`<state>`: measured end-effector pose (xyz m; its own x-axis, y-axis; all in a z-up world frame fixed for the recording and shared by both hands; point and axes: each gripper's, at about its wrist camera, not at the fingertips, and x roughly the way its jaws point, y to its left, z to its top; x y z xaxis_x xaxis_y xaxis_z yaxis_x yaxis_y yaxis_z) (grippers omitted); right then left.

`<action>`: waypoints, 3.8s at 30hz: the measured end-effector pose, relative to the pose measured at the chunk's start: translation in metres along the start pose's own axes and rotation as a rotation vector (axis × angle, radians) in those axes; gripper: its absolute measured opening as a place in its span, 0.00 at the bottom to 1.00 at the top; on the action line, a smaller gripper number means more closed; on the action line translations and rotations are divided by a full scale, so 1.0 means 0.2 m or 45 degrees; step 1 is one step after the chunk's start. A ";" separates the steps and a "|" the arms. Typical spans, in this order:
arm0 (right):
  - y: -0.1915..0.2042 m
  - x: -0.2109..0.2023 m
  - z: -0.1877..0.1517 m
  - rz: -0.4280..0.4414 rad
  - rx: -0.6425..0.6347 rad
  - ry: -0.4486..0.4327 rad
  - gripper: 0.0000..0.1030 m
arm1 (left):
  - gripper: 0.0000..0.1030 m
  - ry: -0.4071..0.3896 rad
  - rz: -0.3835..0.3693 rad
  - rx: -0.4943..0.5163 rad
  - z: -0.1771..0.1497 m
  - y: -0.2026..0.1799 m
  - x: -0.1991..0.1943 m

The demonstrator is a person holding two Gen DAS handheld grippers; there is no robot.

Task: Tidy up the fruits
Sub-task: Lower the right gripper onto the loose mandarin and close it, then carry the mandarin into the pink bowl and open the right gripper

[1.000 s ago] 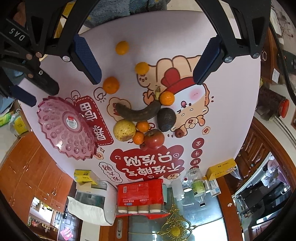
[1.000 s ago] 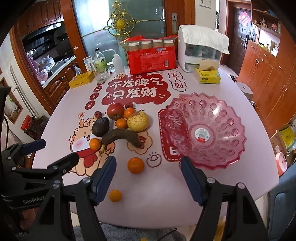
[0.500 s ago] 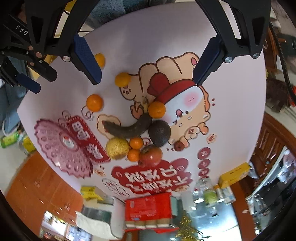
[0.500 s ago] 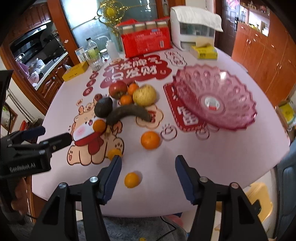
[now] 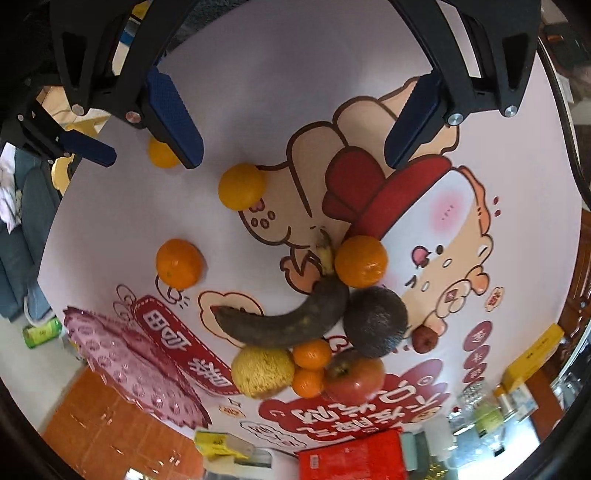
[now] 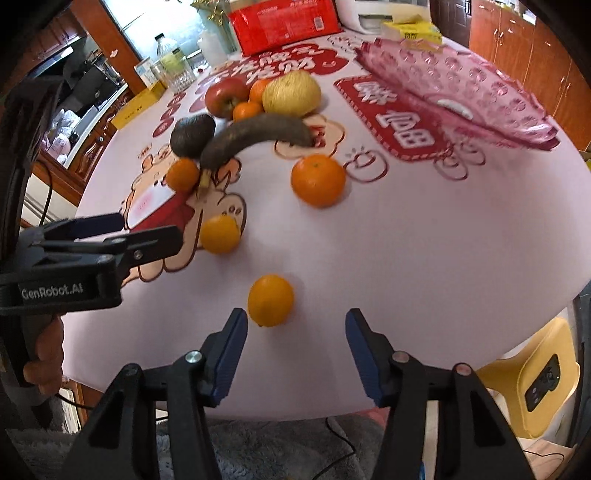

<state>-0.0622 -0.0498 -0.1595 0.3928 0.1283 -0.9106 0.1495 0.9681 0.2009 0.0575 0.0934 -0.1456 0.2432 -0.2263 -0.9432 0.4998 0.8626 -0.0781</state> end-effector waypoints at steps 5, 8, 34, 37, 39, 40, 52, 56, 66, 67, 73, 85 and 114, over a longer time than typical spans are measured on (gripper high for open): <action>0.04 0.08 0.01 -0.011 -0.033 0.003 0.54 | 0.93 0.037 -0.023 0.035 0.00 -0.01 0.05; 0.07 0.14 0.02 -0.032 -0.064 0.020 0.47 | 0.93 0.042 -0.024 0.050 0.00 -0.02 0.06; -0.03 0.10 0.06 -0.122 -0.034 -0.009 0.30 | 0.29 0.066 -0.078 0.210 0.07 -0.21 0.24; -0.04 0.08 0.07 -0.122 -0.042 -0.021 0.30 | 0.29 0.049 -0.072 0.210 0.09 -0.23 0.22; -0.04 0.06 0.09 -0.124 -0.057 -0.034 0.30 | 0.29 0.016 -0.072 0.197 0.13 -0.25 0.17; -0.04 0.04 0.10 -0.129 -0.064 -0.042 0.30 | 0.29 0.000 -0.074 0.194 0.14 -0.25 0.14; -0.26 -0.32 0.37 -0.176 -0.108 -0.219 0.30 | 0.29 -0.233 -0.078 0.217 0.48 -0.55 -0.24; -0.42 -0.43 0.50 -0.205 -0.119 -0.270 0.30 | 0.29 -0.280 -0.086 0.214 0.62 -0.69 -0.28; -0.86 -0.51 0.87 -0.252 -0.155 -0.333 0.30 | 0.29 -0.291 -0.037 0.117 1.03 -1.01 -0.09; -0.91 -0.50 0.91 -0.254 -0.157 -0.332 0.30 | 0.29 -0.283 -0.028 0.103 1.05 -1.02 -0.06; -1.12 -0.37 1.07 -0.218 -0.144 -0.277 0.30 | 0.29 -0.205 0.064 0.023 1.17 -1.08 0.18; -1.28 -0.01 1.12 -0.152 -0.186 -0.097 0.30 | 0.29 -0.012 0.215 0.039 1.16 -1.15 0.56; -1.27 -0.02 1.05 -0.103 -0.216 -0.127 0.40 | 0.76 -0.085 0.214 -0.063 1.04 -1.09 0.45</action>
<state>0.0888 -0.3408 -0.1314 0.4749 0.0352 -0.8793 0.0327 0.9978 0.0576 0.1425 -0.2092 -0.1457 0.3752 -0.1055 -0.9209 0.4066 0.9116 0.0612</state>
